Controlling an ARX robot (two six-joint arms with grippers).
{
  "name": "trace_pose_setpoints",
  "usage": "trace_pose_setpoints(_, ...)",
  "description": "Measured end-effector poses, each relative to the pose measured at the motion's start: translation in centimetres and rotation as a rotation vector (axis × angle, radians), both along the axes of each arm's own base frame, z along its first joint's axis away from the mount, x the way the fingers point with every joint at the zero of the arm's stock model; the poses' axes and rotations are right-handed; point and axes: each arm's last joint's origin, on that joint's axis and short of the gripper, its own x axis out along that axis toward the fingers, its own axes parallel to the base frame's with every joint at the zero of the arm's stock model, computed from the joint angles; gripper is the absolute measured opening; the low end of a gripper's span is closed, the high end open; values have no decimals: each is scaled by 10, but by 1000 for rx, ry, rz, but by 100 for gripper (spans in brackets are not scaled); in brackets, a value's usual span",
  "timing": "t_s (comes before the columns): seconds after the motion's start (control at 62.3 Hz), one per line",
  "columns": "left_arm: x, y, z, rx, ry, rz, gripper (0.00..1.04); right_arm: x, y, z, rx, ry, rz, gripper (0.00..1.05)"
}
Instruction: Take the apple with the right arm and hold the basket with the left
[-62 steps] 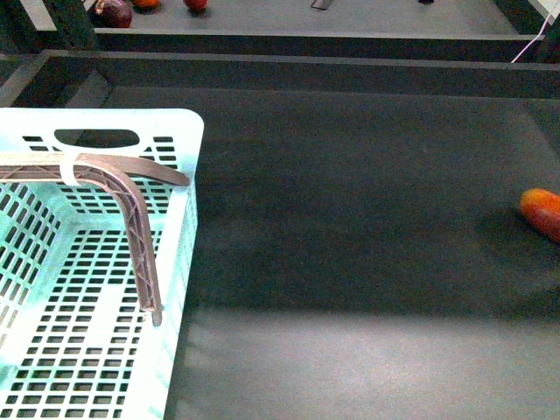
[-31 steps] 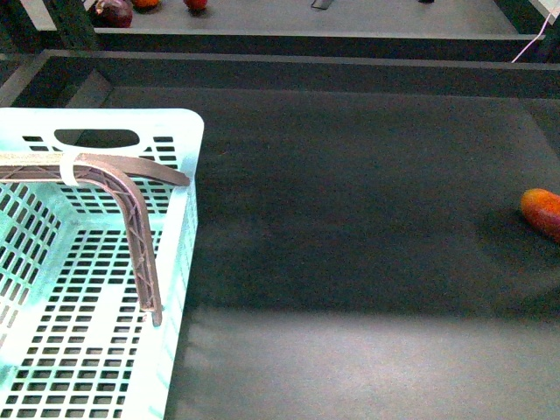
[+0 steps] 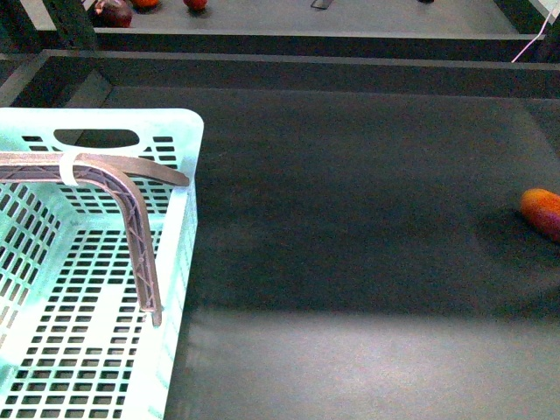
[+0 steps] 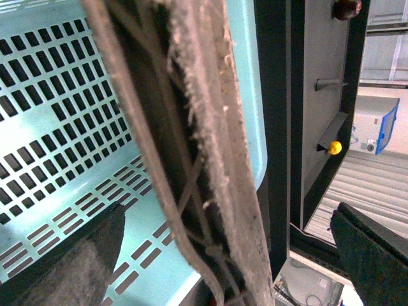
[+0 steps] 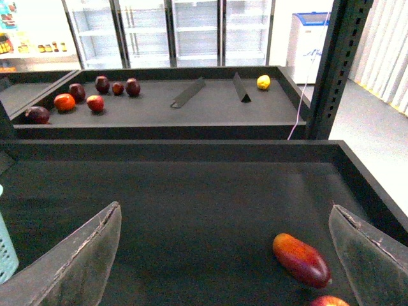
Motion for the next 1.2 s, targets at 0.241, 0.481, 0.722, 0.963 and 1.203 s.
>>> trace_pose_setpoints(0.241,6,-3,1,10,9,-4,57,0,0,0,0,0,0,96)
trace_pose_setpoints(0.481,12,-7,-3,-5,36,-9,13,0,0,0,0,0,0,96)
trace_pose_setpoints(0.722,11,-18,7,-39,33,-29,9,0,0,0,0,0,0,96)
trace_pose_setpoints(0.963,16,-45,39,43,-60,-182,8,0,0,0,0,0,0,96)
trace_pose_setpoints(1.203,22,-96,72,61,-143,-387,8,0,0,0,0,0,0,96)
